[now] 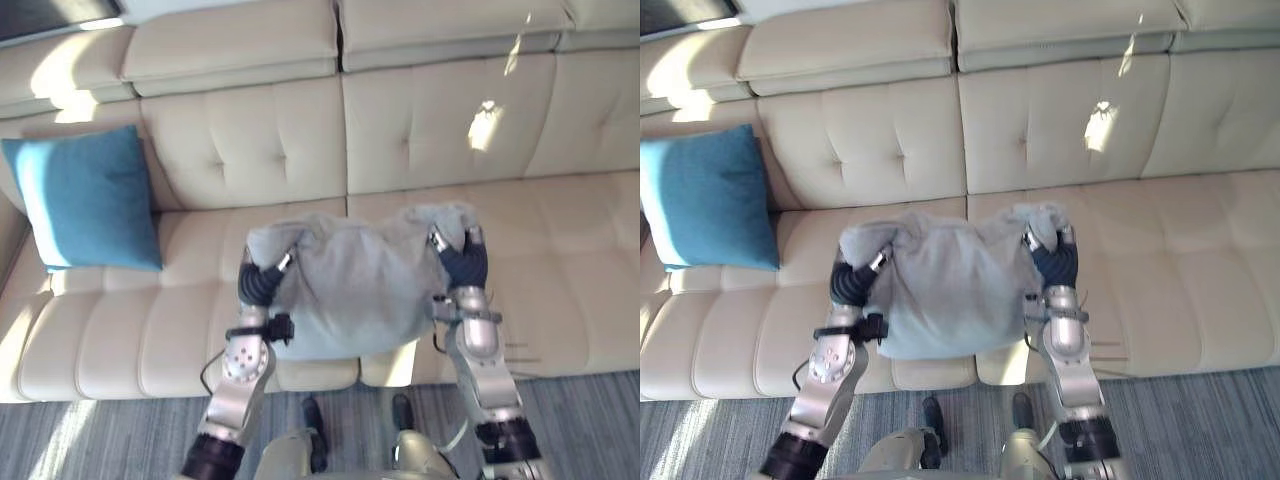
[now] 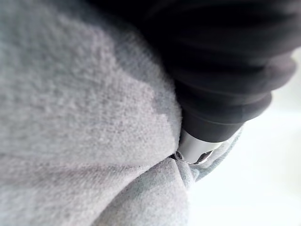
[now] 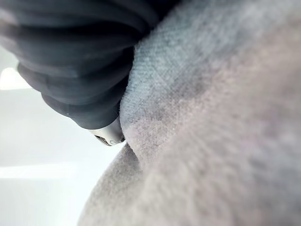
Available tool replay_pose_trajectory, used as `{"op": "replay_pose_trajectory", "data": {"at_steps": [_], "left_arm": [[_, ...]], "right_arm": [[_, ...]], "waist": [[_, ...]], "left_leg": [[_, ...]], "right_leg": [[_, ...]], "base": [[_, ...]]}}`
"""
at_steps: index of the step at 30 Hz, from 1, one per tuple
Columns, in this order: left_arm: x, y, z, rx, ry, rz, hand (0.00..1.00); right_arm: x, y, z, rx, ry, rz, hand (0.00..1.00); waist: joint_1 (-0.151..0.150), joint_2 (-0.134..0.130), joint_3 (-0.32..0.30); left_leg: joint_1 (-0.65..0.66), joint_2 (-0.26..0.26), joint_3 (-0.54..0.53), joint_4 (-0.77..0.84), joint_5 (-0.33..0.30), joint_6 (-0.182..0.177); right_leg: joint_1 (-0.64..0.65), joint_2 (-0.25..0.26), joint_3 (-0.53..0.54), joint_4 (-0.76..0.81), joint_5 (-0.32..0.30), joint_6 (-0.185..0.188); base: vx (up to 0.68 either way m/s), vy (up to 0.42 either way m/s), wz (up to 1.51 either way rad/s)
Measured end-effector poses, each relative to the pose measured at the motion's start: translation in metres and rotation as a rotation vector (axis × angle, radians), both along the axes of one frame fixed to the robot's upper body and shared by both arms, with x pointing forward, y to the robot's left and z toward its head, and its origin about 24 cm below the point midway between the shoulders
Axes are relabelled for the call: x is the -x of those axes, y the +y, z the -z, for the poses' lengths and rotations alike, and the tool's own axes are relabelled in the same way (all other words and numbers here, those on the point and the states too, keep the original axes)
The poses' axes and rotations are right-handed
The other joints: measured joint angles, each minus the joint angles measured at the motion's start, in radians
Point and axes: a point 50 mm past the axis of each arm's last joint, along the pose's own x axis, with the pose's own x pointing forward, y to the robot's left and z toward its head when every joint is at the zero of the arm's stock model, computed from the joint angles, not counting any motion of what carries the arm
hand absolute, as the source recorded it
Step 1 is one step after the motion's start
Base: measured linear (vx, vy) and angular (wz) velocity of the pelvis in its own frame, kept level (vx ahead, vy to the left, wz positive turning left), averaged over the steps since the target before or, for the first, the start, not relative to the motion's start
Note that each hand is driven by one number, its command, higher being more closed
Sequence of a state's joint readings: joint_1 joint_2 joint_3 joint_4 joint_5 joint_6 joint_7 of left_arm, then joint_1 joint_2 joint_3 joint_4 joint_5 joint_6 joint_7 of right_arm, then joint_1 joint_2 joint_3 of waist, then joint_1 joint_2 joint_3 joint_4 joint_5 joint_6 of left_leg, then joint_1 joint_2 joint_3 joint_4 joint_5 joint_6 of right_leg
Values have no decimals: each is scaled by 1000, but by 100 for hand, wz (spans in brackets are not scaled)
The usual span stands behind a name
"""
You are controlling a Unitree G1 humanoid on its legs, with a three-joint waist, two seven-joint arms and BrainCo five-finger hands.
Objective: Pick up cushions and gather them together orderly.
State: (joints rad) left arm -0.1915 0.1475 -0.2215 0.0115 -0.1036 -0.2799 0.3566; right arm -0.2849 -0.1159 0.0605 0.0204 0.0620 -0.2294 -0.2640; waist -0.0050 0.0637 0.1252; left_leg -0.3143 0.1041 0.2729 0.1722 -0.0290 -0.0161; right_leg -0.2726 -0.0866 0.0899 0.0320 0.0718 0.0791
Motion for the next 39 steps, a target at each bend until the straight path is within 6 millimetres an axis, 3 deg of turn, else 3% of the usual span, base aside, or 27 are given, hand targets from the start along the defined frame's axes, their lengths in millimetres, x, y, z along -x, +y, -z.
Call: {"op": "replay_pose_trajectory", "data": {"at_steps": [2,7,9,10,12,13,15,17,20,27,28,29,34,39], "left_arm": [[-27,2,-32,-35,-98,-54,100],[-67,15,-102,-80,-278,-207,100],[-81,19,-150,-109,-382,-275,100],[-83,20,-160,-117,-403,-287,100],[-89,27,-209,-123,-489,-344,100],[-89,29,-218,-112,-500,-355,100],[-87,32,-258,-74,-558,-371,100],[-87,34,-275,-56,-572,-376,100],[-89,40,-283,-42,-552,-363,100],[-101,33,-270,50,-471,-272,100],[-101,31,-269,84,-464,-255,0],[-102,31,-269,119,-460,-237,0],[-102,37,-269,180,-450,-207,0],[-96,47,-284,184,-485,-229,0]], "right_arm": [[-19,10,-36,4,-110,17,100],[-35,30,-113,-1,-345,50,100],[-44,36,-154,9,-445,81,100],[-46,37,-162,6,-457,87,100],[-55,35,-201,-13,-506,129,100],[-56,34,-208,-17,-509,136,100],[-57,33,-238,-27,-547,164,100],[-57,31,-252,-29,-563,177,100],[-56,31,-270,-31,-573,184,100],[-69,28,-262,-31,-490,196,100],[-69,29,-262,-30,-492,193,100],[-69,29,-262,-30,-491,190,0],[-70,25,-262,-76,-472,152,0],[-68,4,-269,-94,-486,163,0]], "waist": [[2,-11,7],[5,-45,54],[5,-45,101],[6,-45,113],[13,-43,159],[13,-44,166],[11,-41,220],[6,-40,237],[-4,-37,287],[-2,-34,320],[-1,-34,320],[-2,-34,320],[1,-33,321],[22,-33,321]], "left_leg": [[-51,8,-2,-5,27,-2],[-103,19,-9,-38,76,-9],[-131,14,-20,-80,119,-9],[-134,13,-21,-94,130,-10],[-158,10,-29,-170,199,-10],[-165,10,-30,-184,211,-12],[-180,9,-43,-247,264,-12],[-206,9,-56,-267,286,-11],[-229,8,-71,-267,293,-13],[-283,1,-79,-267,303,-27],[-283,0,-78,-267,303,-27],[-282,0,-76,-267,303,-28],[-297,7,-70,-267,303,-28],[-335,17,-67,-267,303,-29]], "right_leg": [[-50,8,0,-4,32,-5],[-118,24,2,0,52,-18],[-157,29,-2,-1,62,-18],[-166,32,-3,-1,65,-19],[-220,35,-13,-2,84,-26],[-232,36,-15,-2,88,-26],[-267,42,-33,-4,101,-28],[-295,45,-46,-4,106,-31],[-312,43,-60,-4,107,-31],[-364,41,-59,-6,107,-30],[-367,41,-53,-6,107,-30],[-368,41,-49,-6,107,-30],[-393,42,-36,0,109,-30],[-430,50,-42,-1,124,-31]], "base": [[-78,-29,-4],[-103,-60,1],[-130,-64,12],[-116,-54,13],[-101,-36,8],[-123,-42,6],[-111,-39,10],[-91,-24,17],[-40,-1,12],[3,17,1],[10,33,-9],[7,40,-11],[-12,46,-10],[-40,50,-2]]}}
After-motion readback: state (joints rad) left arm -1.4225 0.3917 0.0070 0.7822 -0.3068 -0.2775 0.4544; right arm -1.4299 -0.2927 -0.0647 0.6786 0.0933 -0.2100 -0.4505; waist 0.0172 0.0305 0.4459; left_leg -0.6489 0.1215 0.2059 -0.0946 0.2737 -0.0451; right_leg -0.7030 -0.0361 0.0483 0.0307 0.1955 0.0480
